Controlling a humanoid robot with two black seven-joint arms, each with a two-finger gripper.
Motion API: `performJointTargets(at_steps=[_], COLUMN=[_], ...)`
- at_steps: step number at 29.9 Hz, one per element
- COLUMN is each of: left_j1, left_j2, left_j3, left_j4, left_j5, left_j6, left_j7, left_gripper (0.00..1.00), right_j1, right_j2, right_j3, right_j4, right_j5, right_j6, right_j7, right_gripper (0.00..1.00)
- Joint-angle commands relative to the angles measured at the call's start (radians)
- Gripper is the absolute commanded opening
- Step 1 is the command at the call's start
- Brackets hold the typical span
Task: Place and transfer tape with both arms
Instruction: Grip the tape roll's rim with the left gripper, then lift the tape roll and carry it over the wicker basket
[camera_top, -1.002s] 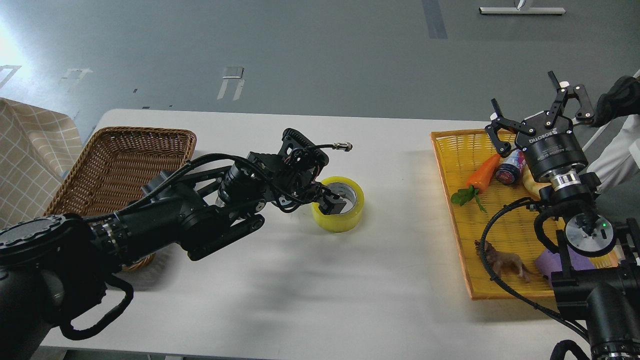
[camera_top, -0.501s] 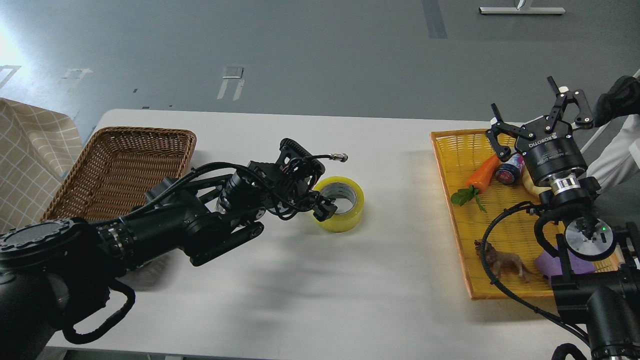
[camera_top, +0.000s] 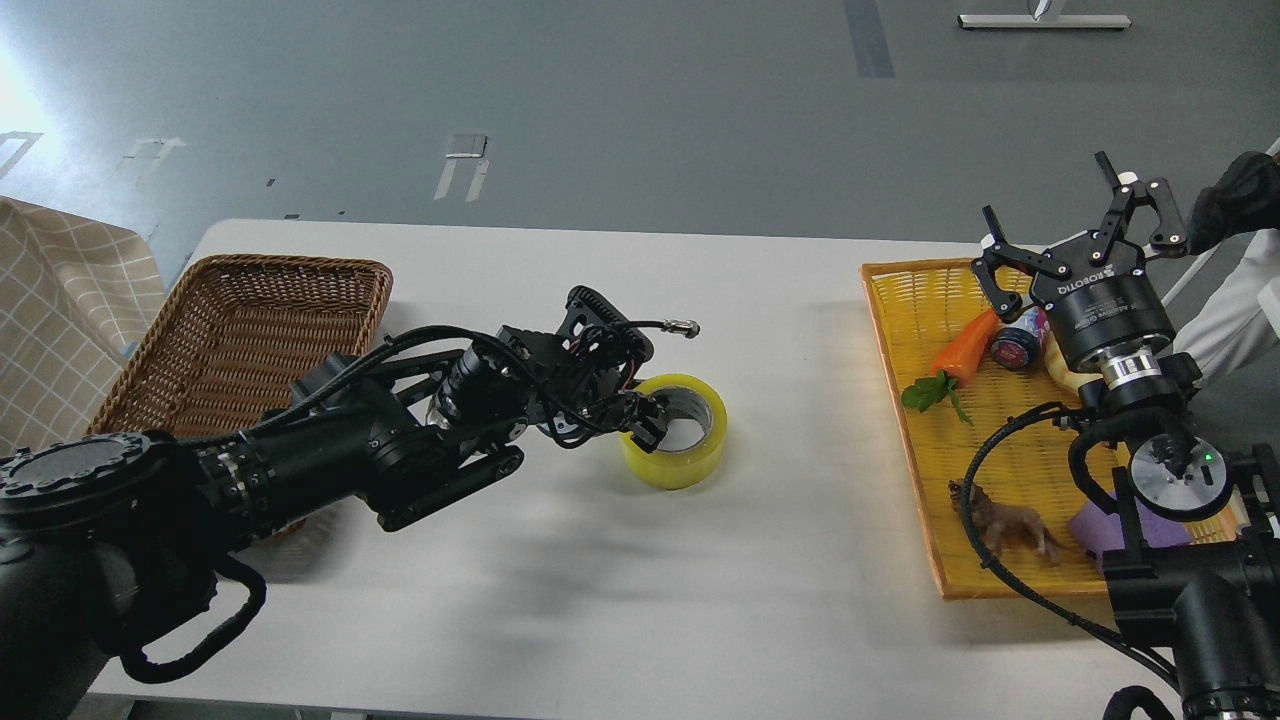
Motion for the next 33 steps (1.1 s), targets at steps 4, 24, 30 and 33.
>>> performJointTargets(at_steps=[4,24,30,33], left_j1=[-0.075,-0.327,-0.339,-0.338], left_j2=[0.019,0.301,0.396,0.441], left_j3=[-0.002,0.003,0.003,0.003], left_j4=[-0.014,-0.014,-0.014,-0.014], left_j5=[-0.031,-0.256,-0.261,-0.261], left_j6=[-0.001,-0.001,-0.001,-0.001], left_j7=[-0.009,-0.146,-0.186,-0.199], left_gripper=[0.0,0.0,0.0,0.0], right_j1=[-0.001,-0.004,-0.004,-0.001], right_j2=[0.0,0.0,0.0,0.0], right_j3=[0.001,0.001,0.001,-0.002], right_j4=[0.003,0.003,0.006,-0.002], right_j5=[0.0,0.0,0.002,0.0], right_j6=[0.0,0.0,0.0,0.0], right_j7=[0.0,0.0,0.0,0.0], right_gripper=[0.98,0.98,0.98,0.98])
